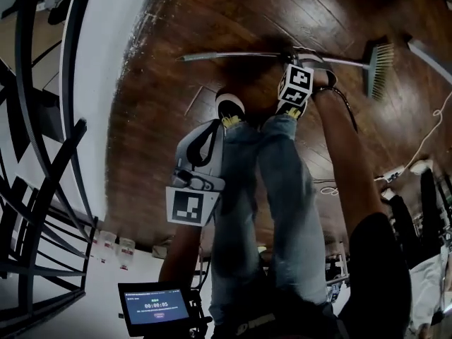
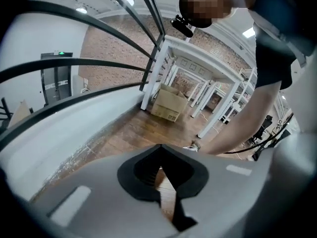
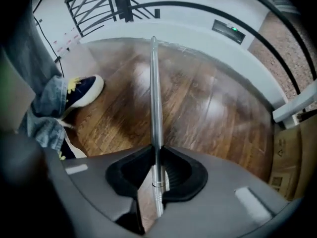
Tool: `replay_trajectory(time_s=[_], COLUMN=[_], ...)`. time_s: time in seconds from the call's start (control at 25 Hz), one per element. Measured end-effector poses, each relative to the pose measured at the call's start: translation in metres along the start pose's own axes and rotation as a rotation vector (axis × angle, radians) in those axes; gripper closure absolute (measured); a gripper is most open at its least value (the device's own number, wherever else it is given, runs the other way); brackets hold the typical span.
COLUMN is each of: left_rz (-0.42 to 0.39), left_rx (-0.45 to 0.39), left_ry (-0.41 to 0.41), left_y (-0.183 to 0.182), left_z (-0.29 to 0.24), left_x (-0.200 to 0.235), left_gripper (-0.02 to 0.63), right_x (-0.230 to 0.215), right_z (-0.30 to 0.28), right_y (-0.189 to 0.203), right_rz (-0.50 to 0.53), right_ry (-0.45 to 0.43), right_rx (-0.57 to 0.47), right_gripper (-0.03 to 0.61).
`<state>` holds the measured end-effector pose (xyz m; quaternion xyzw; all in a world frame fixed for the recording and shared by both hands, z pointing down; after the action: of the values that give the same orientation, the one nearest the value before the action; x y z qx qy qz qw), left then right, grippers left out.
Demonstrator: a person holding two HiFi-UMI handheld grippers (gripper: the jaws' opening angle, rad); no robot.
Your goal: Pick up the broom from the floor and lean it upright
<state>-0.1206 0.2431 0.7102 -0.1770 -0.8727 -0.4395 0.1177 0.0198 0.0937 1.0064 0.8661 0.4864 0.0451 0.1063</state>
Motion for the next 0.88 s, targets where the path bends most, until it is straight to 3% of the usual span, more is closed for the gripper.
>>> replay_trajectory(time_s=[0.24,0.4,0.52,0.64,0.88], left_rz=[-0.056,-0.098,-0.185,-0.252,-0.321], left_rx=[-0.079,-0.114,-0.155,-0.161,-0.143], left_ry=[0.046,0.09,0.189,0.244,0.307], left_y=[-0.101,-0.176,-0.226,-0.256,-0.277], left_z=[0.026,0.046,0.046,0.054,0.047], left_x=[-0.031,-0.073,-0.099,-0.131,-0.184], left_gripper=[0.595,0.595,0.595,0.595,0.595], right_x=[-0.043,-0.064,-0.102,-0.116,-0.144], right_z=[0.14,0.238,0.299,0.347,0.397], right_y=[-0.035,-0.034,-0.016,0.008,0.084], right_rz=[-0.195,-0.366,-0.55,-0.735,-1.058], right_ry=[0.142,0.221,0.349,0.422,0.51], right_rx=[-0.186,-0.28,-0.342,-0.432,-0.575], right_gripper=[0.501,0.502,0.5,0.5,0.5])
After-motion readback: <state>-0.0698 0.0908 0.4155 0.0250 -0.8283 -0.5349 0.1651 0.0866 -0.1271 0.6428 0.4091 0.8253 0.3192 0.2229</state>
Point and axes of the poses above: the fingertips, and each gripper's own axes: z backward along the fingers, x to its left, y out of its underside, the point moved 5 cm from there along z, backward along the fingers, and after that the axes turned 4 degrees about -x, right-handed, at the moved point
